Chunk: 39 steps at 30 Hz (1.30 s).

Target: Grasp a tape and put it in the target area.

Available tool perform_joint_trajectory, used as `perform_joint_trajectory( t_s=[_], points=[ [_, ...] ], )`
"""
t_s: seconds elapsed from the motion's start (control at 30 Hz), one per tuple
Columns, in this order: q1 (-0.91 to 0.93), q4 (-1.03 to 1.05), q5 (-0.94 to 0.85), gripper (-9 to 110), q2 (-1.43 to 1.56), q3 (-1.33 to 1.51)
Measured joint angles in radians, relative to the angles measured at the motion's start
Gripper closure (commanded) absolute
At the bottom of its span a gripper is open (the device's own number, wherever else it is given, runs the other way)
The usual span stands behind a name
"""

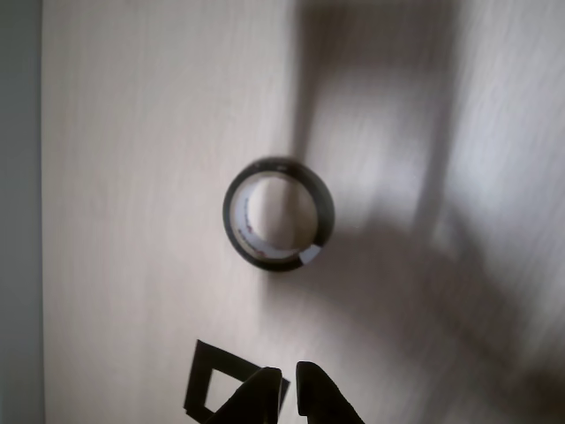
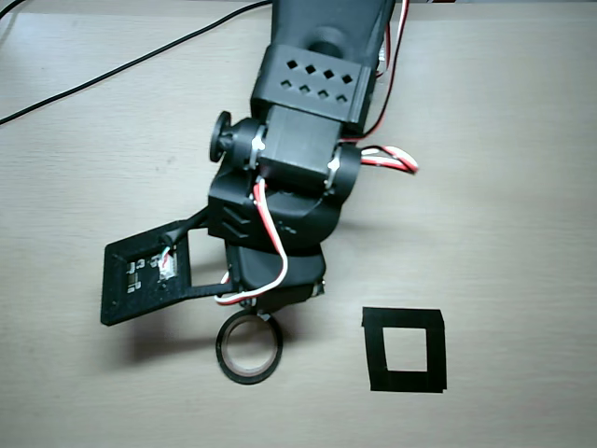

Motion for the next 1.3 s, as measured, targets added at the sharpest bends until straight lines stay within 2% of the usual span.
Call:
perform_joint_trajectory(
  t_s=[0.07,1.3],
  points=[
    [0.011,-0.012,-0.051,101,0.012,0.023],
    [0.012,-0.034,-0.063,101,0.017,0.055]
  ],
)
